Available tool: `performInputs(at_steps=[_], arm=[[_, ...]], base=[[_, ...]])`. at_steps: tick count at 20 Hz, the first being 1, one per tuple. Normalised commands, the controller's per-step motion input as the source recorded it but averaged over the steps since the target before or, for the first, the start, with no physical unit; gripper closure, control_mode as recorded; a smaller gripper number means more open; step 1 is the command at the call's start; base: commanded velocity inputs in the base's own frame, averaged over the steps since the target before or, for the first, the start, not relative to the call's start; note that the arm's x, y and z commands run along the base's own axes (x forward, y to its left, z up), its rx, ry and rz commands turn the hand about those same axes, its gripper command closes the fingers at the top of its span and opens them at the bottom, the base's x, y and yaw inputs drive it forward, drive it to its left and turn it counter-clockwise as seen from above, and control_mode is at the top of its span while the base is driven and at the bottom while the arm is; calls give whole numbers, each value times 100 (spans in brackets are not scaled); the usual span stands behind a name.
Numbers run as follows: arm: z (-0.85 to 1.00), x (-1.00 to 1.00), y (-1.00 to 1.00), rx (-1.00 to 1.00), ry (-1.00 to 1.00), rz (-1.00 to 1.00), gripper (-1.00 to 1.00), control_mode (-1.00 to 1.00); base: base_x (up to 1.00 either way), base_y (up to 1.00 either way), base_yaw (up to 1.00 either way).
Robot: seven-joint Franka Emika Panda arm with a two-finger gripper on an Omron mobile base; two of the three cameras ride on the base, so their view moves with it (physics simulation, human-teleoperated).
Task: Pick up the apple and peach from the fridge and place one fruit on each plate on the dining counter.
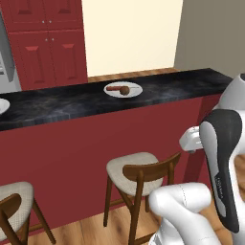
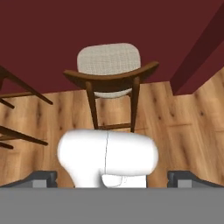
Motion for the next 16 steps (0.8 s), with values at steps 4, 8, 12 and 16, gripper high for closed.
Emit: performInputs(at_steps=[4,8,12,16], arm=[[0,-5,-33,-1,0,0,-100,-100],[0,-2,-3,0,0,0,-100,-100],[0,0,0,0,0,0,-100,-100],[0,0,0,0,0,0,-100,100]], base=[[0,0,0],[0,0,0],[0,0,0],[0,-75,0]])
